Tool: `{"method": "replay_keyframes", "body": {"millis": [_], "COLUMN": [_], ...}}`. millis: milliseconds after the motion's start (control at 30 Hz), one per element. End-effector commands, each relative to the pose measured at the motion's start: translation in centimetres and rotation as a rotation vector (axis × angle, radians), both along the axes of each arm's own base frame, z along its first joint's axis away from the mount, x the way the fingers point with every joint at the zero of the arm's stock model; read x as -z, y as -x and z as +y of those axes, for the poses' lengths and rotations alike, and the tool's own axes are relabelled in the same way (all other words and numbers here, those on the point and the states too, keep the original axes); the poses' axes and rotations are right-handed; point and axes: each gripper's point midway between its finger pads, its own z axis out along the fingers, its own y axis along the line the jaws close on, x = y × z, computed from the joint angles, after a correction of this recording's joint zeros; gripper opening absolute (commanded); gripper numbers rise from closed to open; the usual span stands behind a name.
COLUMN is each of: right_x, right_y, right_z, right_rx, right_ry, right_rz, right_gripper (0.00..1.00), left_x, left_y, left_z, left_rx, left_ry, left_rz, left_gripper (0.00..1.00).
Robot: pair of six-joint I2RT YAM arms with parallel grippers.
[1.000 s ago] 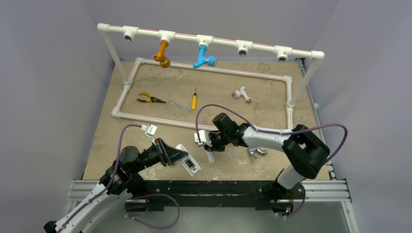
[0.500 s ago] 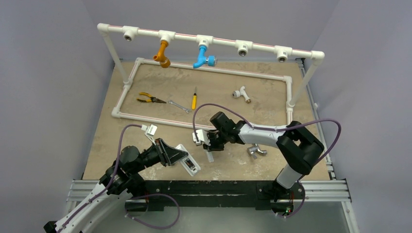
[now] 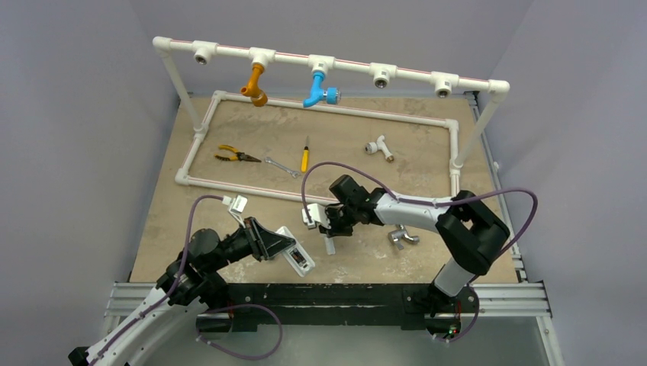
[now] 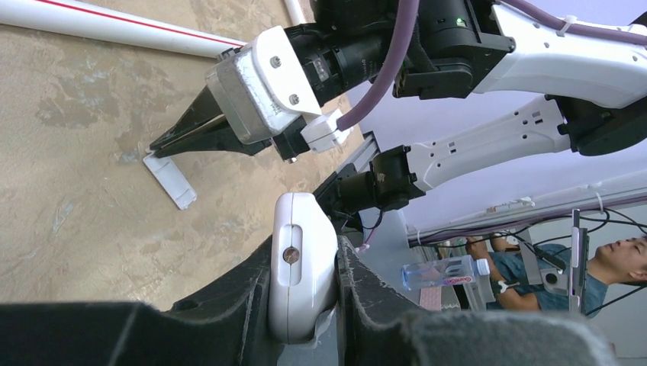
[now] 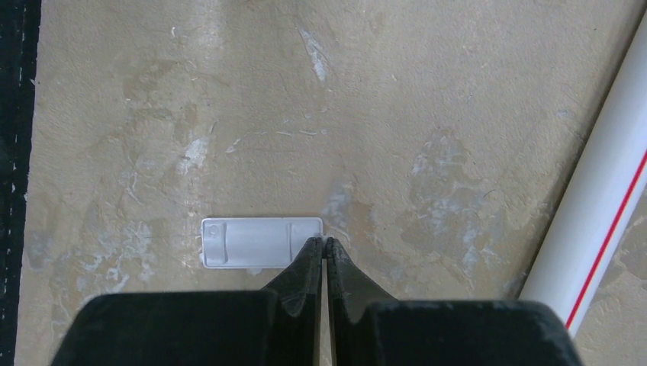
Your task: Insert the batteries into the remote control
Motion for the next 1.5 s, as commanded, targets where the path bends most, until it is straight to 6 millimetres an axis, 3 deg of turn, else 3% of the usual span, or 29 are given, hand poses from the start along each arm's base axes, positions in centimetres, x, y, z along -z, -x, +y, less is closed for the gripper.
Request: {"method": "replay_keyframes", "body": {"millis": [0, 167, 333, 433, 633, 967, 1267, 1467], "right_x": [-3.4, -5.3, -6.8, -7.0, -6.6, -5.7, -5.2, -5.3], "right_y": [-1.6, -3.6, -8.0, -10.2, -12.8, -12.0, -10.4, -10.0], "right_z": [0.7, 0.0, -1.4, -2.2, -3.1, -3.5, -3.8, -3.8], "right_rx": [0.023, 0.083, 0.231, 0.317, 0.428, 0.418, 0.385, 0.388], "right_ry": [-0.064, -0.08, -0.08, -0.055, -0.027, -0.027, -0.035, -0.054], "right_rz": [-0.088, -0.176, -0.305, -0.367, -0.442, -0.424, -0.39, -0.377], "right_gripper": [0.0, 0.0, 0.0, 0.0, 0.0, 0.0, 0.08, 0.19], "left_x": [-1.5, -1.6, -1.7, -1.7, -1.6, -1.4, -1.4, -1.4], "left_y": [-0.2, -0.2, -0.2, -0.1, -0.1, 0.0, -0.2, -0.3], "left_z": [-0.1, -0.2, -0.2, -0.1, 0.0, 0.2, 0.0, -0.1], "left_rx": [-0.004, 0.001, 0.004, 0.002, -0.001, -0.007, -0.007, -0.005], "left_ry": [0.029, 0.031, 0.03, 0.026, 0.023, 0.021, 0.025, 0.031], "left_rz": [-0.038, -0.039, -0.04, -0.042, -0.042, -0.036, -0.032, -0.027], "left_gripper": [0.0, 0.0, 0.0, 0.0, 0.0, 0.0, 0.0, 0.0]}}
